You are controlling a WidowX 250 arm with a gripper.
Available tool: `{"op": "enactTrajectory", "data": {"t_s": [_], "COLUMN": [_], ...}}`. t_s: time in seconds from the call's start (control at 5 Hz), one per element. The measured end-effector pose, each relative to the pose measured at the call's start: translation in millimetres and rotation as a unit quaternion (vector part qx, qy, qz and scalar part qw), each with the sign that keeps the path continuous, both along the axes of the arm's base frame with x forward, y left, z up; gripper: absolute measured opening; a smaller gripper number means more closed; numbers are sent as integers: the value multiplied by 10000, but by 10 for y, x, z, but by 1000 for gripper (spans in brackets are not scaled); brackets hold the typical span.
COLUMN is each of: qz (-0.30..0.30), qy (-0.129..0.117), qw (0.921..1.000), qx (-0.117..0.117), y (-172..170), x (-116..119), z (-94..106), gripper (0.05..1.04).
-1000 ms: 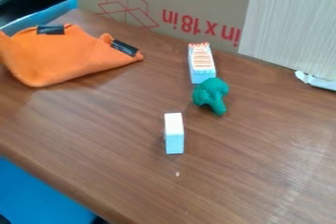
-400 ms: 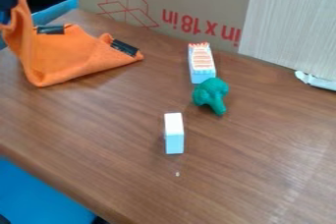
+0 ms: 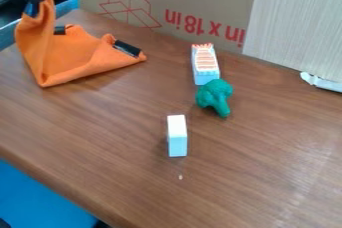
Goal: Fold the cloth from bottom left to top right
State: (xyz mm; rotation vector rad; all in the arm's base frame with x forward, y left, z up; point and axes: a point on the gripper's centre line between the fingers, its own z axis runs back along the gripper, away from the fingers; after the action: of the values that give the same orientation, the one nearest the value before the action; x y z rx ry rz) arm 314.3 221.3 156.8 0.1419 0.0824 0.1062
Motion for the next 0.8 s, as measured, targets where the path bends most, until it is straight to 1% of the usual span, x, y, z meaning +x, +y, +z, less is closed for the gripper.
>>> {"op": "enactTrajectory", "data": {"t_s": [0.2,0.4,0.6,0.8], "qz": [-67,-155,-388,-720], "qy": [207,333,380,267], "qw": [9998,9993,9985,9968], "qx": [20,7,-3,-201], "y": [-99,-229,-435,-616], "x": [135,195,287,322], "z": [-73,-90,-104,-227], "gripper": [59,59,59,59]}}
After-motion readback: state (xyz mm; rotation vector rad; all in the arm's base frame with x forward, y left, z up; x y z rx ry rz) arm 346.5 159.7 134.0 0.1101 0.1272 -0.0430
